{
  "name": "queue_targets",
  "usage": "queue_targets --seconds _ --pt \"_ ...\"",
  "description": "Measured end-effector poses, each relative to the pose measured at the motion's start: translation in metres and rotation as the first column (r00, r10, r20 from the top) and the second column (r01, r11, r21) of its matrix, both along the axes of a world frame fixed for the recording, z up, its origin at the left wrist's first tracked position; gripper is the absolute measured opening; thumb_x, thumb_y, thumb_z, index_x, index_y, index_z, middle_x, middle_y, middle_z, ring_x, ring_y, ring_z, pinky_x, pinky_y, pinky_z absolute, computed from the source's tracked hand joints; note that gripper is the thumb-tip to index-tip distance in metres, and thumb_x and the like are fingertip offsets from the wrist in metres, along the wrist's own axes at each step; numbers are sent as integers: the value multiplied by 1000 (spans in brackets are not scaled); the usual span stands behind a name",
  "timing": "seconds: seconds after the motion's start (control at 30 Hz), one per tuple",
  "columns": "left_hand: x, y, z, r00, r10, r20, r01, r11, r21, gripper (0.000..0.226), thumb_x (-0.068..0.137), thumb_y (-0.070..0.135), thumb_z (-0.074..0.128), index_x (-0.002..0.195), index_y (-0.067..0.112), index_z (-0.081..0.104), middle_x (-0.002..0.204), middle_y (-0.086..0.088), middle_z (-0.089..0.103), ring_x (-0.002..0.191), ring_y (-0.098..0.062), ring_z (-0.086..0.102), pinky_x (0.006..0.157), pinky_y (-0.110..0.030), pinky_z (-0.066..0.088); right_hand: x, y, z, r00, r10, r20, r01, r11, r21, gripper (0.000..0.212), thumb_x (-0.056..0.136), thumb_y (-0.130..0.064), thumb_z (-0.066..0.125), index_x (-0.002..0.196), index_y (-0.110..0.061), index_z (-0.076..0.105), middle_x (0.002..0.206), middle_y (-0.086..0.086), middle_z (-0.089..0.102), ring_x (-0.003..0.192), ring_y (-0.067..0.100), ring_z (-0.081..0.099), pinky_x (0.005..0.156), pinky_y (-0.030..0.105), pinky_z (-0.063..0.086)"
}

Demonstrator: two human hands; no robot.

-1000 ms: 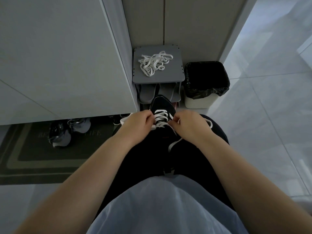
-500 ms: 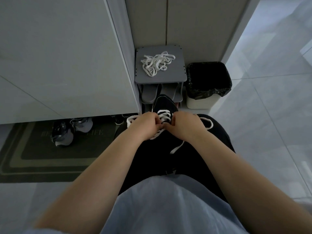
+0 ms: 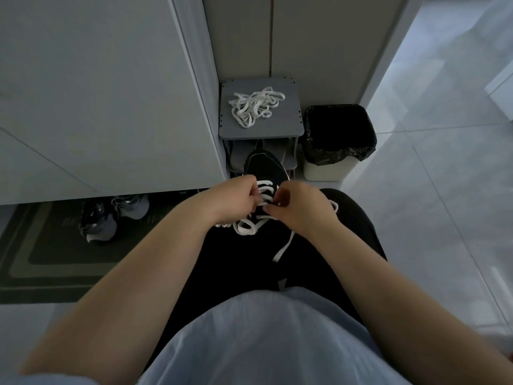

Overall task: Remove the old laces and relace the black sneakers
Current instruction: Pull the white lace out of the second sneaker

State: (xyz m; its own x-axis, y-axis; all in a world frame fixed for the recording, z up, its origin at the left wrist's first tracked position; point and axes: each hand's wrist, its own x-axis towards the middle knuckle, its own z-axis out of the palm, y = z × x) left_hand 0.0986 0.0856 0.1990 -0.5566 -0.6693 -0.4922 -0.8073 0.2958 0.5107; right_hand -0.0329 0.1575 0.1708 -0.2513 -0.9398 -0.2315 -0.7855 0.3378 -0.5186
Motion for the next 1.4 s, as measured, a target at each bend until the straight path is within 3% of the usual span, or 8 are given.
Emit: queue_targets --seconds 0.27,0.37,0.47,0.63,0.77,0.93,1.23,1.4 --pt "2 0 -1 974 -76 214 107 985 -138 19 84 28 64 94 14 56 90 -6 60 79 -21 57 63 -27 38 18 6 1 917 161 -364 -209 973 -95 23 93 -16 44 92 -10 66 91 4 59 84 21 56 65 27 35" --pt "10 -7 -3 985 -79 151 88 995 -54 13 83 29 67 73 24 59 75 -2 60 68 -18 60 53 -22 38 9 4 12 995 99 -8 -99 995 22 22 93 -20 48 92 -8 66 90 7 65 82 22 60 74 34 50" --pt "19 -15 -4 987 -136 84 142 987 -75 21 82 30 68 66 33 55 80 4 55 77 -15 58 65 -24 43 2 0 31 808 -161 566 13 966 257 20 90 -18 53 75 -9 64 65 -1 61 63 13 53 61 25 40" --pt "22 -10 -6 919 173 -355 -57 947 315 13 91 20 56 83 12 64 83 -2 66 82 -11 59 85 -27 46 -27 -8 36 941 8 338 -75 980 185 24 80 -47 66 76 -24 62 77 -6 62 74 9 58 71 26 45" --pt "23 -1 -7 752 475 -457 -99 766 635 26 93 4 45 68 9 49 51 4 45 52 -8 45 76 -25 54 -53 -3 43 850 -19 526 -5 999 43 17 78 -28 73 89 -22 64 74 -3 67 67 4 62 68 20 44" --pt "43 -19 6 983 -44 -177 25 994 -110 24 79 2 67 81 22 53 62 7 48 52 -4 42 58 -21 38 -49 8 23 941 90 325 -94 996 -5 6 81 -26 71 87 -26 73 74 -8 59 71 5 54 71 23 44" --pt "40 -21 7 975 -224 -6 213 935 -284 9 84 28 66 91 24 72 116 6 37 109 -8 31 91 -21 28 -40 6 10 981 171 -90 -173 985 -8 20 81 -38 69 81 -19 65 102 -4 46 84 15 56 72 29 47" --pt "48 -38 1 992 20 -125 -64 932 -357 8 87 20 61 80 18 63 107 3 40 109 -15 38 92 -24 29 -75 12 21 993 -14 -120 4 997 -82 21 82 -33 69 84 -13 65 122 1 45 92 21 58 87 38 48"
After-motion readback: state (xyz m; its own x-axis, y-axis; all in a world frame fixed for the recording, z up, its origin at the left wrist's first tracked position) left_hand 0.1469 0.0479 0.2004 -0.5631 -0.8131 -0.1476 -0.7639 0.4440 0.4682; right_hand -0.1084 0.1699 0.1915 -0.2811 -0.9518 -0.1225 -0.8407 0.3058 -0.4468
